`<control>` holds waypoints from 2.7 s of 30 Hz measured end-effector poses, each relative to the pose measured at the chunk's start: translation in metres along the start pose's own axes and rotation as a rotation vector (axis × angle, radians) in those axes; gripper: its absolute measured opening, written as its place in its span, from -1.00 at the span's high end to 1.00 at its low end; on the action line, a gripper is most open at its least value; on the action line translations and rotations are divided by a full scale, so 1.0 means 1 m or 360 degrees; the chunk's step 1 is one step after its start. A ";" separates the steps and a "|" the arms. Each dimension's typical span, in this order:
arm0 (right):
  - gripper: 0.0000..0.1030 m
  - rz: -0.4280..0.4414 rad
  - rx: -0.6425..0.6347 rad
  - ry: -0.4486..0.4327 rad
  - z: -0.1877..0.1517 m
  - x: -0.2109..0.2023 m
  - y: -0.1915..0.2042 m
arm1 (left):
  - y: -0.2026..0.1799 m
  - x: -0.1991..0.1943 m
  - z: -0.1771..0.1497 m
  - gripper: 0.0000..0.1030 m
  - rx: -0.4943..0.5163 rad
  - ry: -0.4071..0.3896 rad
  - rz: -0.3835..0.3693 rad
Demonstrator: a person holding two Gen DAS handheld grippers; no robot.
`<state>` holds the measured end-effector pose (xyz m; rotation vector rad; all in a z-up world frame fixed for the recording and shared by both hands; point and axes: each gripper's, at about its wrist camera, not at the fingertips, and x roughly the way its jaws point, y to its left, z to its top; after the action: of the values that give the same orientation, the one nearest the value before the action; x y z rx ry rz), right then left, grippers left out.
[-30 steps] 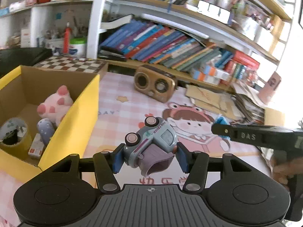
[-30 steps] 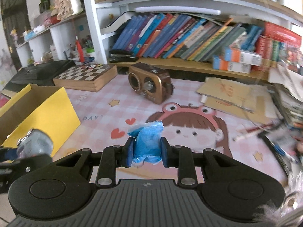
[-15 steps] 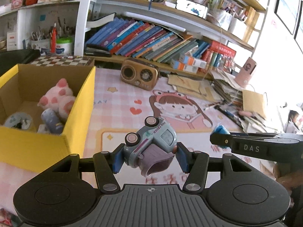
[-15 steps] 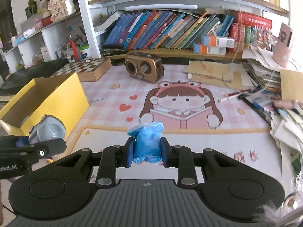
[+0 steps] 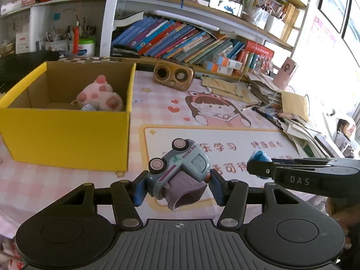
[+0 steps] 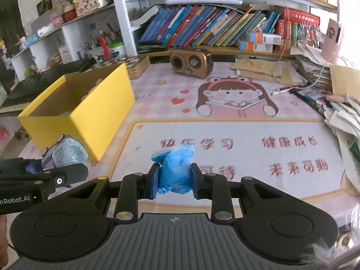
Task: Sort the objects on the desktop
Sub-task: 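Carry the car with the left tool while the right tool carries the bag to the yellow box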
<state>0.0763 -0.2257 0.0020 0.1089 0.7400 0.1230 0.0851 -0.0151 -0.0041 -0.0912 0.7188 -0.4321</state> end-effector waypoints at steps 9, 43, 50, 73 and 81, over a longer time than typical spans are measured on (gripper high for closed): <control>0.50 0.0028 0.0008 0.0046 -0.026 -0.019 0.031 | 0.013 -0.029 -0.020 -0.07 -0.0008 0.0009 -0.0004; 0.50 0.0347 -0.0351 0.0139 -0.044 -0.019 0.128 | 0.064 -0.094 -0.060 -0.07 -0.0246 -0.0089 0.0249; 0.50 0.0394 -0.0364 0.0134 -0.039 -0.014 0.136 | 0.071 -0.098 -0.058 -0.07 -0.0265 -0.0107 0.0294; 0.50 0.0434 -0.0404 0.0116 -0.007 0.004 0.149 | 0.086 -0.082 -0.028 -0.07 -0.0347 -0.0210 0.0310; 0.50 0.0516 -0.0376 0.0038 0.035 0.024 0.147 | 0.097 -0.071 0.007 -0.07 -0.0361 -0.0297 0.0381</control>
<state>0.1069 -0.0787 0.0328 0.0010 0.7224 0.5200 0.0767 0.1020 0.0232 -0.2528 0.5837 -0.1100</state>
